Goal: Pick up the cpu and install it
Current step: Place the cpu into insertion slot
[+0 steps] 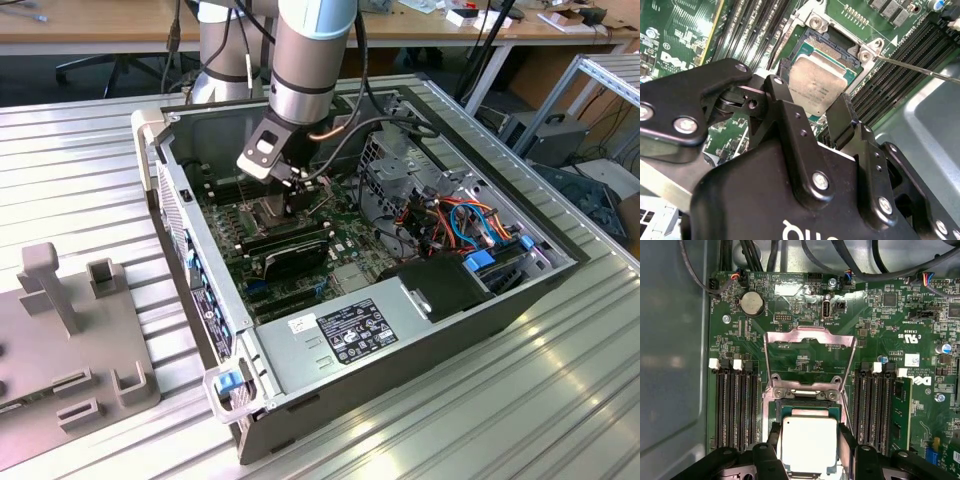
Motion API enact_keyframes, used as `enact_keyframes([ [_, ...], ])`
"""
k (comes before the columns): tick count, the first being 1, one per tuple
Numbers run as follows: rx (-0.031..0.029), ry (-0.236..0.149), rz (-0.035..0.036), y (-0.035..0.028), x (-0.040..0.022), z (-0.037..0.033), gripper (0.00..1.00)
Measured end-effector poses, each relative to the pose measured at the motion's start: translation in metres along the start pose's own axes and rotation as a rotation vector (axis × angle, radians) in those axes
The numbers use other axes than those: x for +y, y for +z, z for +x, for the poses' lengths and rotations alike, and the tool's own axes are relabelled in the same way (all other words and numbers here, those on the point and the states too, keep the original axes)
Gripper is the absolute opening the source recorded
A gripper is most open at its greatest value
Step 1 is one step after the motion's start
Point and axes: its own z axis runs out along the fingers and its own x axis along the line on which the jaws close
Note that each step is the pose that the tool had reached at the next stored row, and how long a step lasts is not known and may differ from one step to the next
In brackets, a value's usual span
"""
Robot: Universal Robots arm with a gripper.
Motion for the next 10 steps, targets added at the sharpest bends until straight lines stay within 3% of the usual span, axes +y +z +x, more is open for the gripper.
enact_keyframes([
  [10,0.0000,0.000,-0.0001,0.0088,-0.0023,-0.0001,0.55],
])
